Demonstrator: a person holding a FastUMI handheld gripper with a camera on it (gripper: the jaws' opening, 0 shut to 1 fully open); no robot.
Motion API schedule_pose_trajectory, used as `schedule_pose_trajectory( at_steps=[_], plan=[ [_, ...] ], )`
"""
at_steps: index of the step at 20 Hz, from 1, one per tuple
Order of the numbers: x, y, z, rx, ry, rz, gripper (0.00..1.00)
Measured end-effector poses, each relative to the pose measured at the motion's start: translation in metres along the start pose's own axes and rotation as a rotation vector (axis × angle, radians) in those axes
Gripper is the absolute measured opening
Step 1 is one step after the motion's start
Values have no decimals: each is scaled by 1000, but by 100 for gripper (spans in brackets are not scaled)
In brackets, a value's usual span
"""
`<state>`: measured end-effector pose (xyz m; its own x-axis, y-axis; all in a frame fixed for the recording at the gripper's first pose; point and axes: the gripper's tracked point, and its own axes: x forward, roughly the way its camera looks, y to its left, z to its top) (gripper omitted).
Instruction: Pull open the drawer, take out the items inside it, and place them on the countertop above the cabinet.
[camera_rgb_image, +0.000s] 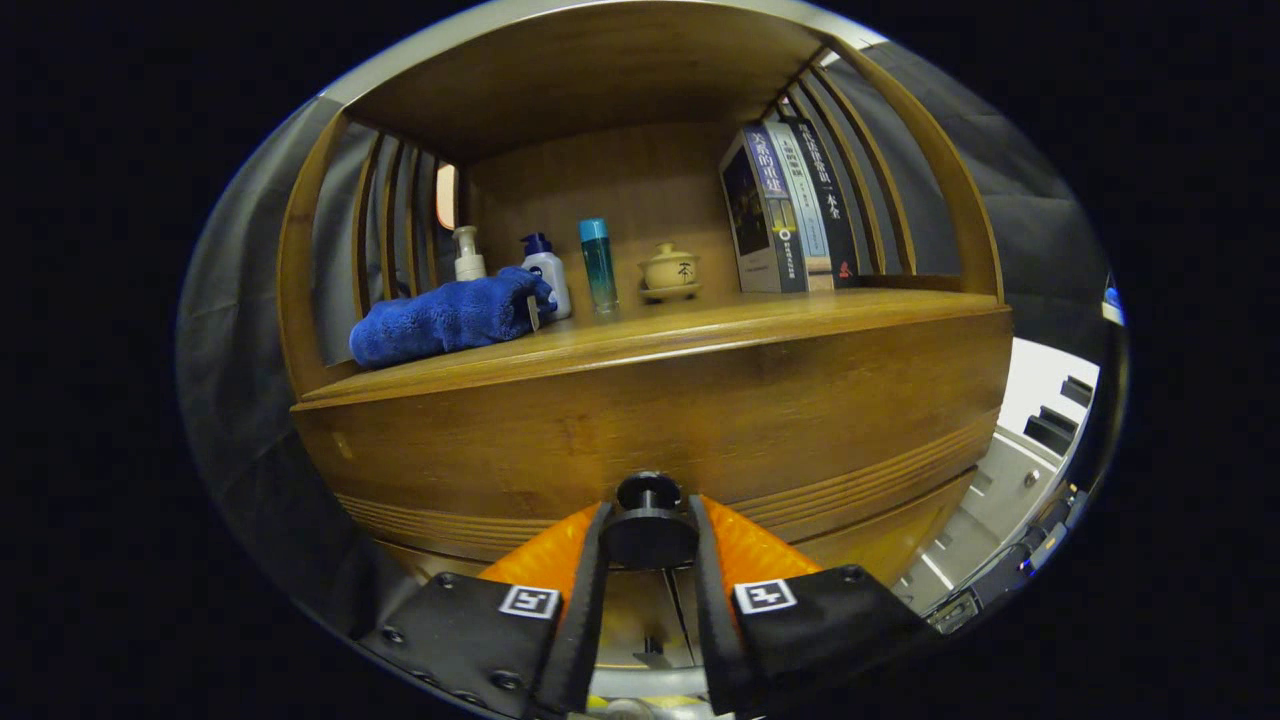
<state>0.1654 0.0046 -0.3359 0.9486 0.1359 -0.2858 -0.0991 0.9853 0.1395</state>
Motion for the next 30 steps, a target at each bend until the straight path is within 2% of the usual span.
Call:
schedule_pose_trajectory(
  at_steps=[2,3,4,6,7,10,30],
  plan=[
    [-1,0,2,-16,-24,5,45],
    [-1,-2,3,-36,-45,0,45],
    [-1,-2,-1,-50,-43,-2,40],
    [-2,-2,-2,-39,-38,4,40],
    [-4,-1,-2,-35,-35,10,34],
    [-13,-5,-3,-68,-37,6,34],
    [-97,-3,-24,-80,-49,13,34]
  ],
)
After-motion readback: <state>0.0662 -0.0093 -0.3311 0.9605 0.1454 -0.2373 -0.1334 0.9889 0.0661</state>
